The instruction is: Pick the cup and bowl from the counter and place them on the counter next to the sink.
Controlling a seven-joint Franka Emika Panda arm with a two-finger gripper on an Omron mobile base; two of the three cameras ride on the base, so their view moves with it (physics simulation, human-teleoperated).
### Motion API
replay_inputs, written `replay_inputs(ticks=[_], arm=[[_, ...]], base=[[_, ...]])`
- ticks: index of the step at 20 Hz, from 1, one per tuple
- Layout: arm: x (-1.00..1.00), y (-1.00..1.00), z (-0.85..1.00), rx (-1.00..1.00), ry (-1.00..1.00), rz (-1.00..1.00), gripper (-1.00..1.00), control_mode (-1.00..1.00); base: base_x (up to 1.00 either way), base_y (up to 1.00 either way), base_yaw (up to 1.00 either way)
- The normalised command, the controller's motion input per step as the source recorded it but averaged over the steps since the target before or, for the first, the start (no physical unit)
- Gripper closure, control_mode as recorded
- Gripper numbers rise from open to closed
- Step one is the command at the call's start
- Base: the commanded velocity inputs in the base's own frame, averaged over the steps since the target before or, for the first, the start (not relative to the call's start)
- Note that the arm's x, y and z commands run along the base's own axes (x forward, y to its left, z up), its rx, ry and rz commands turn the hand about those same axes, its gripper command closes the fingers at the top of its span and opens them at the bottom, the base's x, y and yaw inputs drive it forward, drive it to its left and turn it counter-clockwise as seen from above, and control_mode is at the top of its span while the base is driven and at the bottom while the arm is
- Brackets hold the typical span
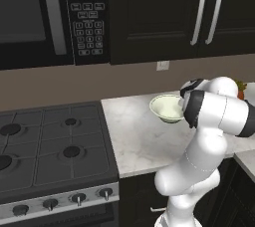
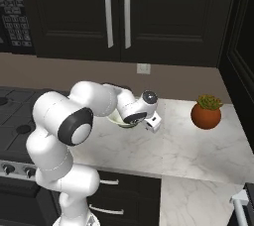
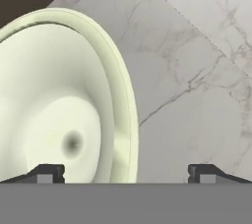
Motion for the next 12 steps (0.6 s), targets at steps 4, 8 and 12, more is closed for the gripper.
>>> replay_inputs(ticks=[4,8,12], arm=[[-0.04,-0.04,0.00,0.05,-0.04,0.00,1.00,-1.00],[0.00,0.00,0.00,0.00,0.00,0.00,1.00,-1.00],[0.00,0.00,0.00,0.00,0.00,0.00,1.00,-1.00]], base=[[0.00,0.00,0.00],[0.00,0.00,0.00],[0.00,0.00,0.00]])
